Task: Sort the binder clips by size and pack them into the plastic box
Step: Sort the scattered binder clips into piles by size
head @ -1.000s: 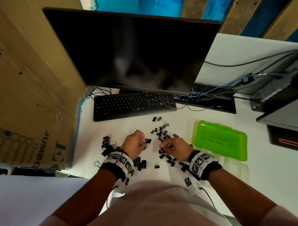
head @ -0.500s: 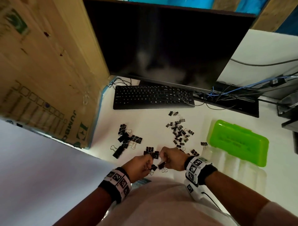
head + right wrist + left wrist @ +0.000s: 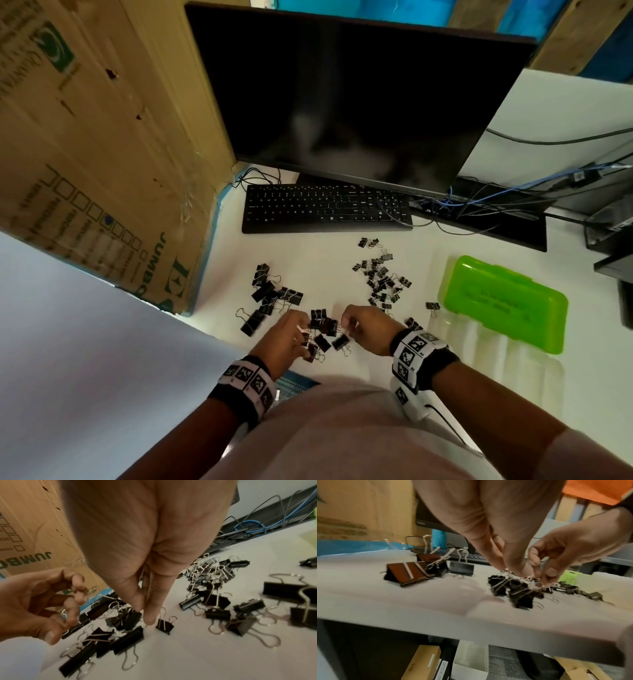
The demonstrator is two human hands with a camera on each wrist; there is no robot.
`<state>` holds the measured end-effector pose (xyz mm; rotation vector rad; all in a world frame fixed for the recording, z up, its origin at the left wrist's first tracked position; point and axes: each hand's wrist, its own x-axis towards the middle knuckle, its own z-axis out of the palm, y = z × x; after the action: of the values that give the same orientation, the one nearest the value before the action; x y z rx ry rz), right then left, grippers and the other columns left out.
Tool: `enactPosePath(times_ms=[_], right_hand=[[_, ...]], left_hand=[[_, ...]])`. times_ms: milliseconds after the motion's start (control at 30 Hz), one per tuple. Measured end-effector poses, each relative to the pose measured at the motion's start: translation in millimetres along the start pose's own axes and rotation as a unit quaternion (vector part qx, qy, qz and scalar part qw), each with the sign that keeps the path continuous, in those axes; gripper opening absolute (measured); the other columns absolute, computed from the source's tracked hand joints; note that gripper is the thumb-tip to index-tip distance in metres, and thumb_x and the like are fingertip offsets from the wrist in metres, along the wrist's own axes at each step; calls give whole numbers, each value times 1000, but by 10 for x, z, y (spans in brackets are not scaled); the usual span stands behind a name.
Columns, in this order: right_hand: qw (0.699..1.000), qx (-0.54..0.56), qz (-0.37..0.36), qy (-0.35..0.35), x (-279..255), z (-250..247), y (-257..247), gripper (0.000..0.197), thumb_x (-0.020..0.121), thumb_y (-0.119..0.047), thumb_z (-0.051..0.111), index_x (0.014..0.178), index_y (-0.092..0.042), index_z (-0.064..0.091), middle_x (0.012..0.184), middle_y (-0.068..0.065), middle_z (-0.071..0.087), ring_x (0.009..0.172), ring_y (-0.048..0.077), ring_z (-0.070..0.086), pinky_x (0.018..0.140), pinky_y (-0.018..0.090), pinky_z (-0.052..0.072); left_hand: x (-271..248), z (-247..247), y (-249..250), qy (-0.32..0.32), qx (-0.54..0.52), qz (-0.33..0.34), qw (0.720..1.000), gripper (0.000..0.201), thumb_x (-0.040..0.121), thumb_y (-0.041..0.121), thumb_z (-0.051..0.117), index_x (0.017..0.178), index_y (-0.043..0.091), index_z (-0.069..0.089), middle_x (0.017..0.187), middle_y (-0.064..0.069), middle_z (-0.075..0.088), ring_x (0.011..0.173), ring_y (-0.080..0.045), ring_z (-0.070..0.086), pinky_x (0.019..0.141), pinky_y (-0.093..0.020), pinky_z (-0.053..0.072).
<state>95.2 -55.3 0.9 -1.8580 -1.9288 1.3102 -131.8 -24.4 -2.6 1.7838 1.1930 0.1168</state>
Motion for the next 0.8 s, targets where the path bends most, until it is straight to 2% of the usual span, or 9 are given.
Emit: enactPosePath(times_ms=[100,200,267,333,433,567,633,700,800], right_hand=[[1000,-12,8,27,-6,-39,37,21,82,1,54,98,-11,61,89,0,60,75,15,56,64,14,40],[1000,-21,5,1,-34,12,37,15,82,-7,60,95,-13,63,92,4,69,82,18,63,71,18,44],[999,-28,5,-26,-40,70,19,15,82,-9,60,97,-14,64,98,5,70,87,18,65,74,18,44],[999,-27,0,-29,-25,106,-4,17,83,-10,60,100,-14,64,102,5,69,90,18,65,76,19,45],[1000,-2,-6,-30,14,108,-31,21,84,-3,57,101,-13,64,103,6,69,89,19,66,77,22,48],[999,29,-17,-22,23,19,1,28,82,5,49,95,-15,64,96,5,69,83,19,67,79,29,55],[1000,23,-13,12,24,-55,68,30,81,6,48,93,-15,64,89,-1,66,78,15,64,75,26,53],[999,2,-7,38,11,-128,144,30,81,6,48,95,-14,65,88,-4,63,78,11,58,73,21,45],[999,-18,-3,41,-45,-181,242,29,80,4,51,98,-14,66,91,-1,65,79,10,56,74,19,42]], left_hand=[[-25,-78,-139,58,-17,-9,998,56,76,-11,56,89,40,39,94,3,45,81,-14,52,62,-18,50],[-50,-67,-231,36,-13,-33,999,56,74,-11,59,87,40,39,92,4,42,81,-14,47,63,-19,50],[-37,-35,-267,19,4,-43,999,53,72,-4,69,92,37,42,95,8,44,84,-15,48,70,-23,51],[-10,-7,-260,10,47,-35,998,45,74,7,74,102,30,48,99,10,45,85,-13,50,74,-21,47],[38,27,-226,8,97,-23,995,39,81,18,69,116,23,52,111,8,47,84,-10,50,83,-23,47],[73,41,-233,7,135,-10,991,32,86,26,64,116,21,55,118,7,46,94,-9,54,89,-23,46],[74,23,-248,3,141,-10,990,29,85,28,64,113,21,56,116,8,46,95,-11,56,87,-25,47],[57,-4,-259,15,138,-2,990,25,83,26,65,106,20,56,110,10,45,88,-9,54,80,-22,46],[19,-43,-285,43,124,16,991,21,79,22,66,96,20,53,99,11,44,76,-3,47,73,-20,41]])
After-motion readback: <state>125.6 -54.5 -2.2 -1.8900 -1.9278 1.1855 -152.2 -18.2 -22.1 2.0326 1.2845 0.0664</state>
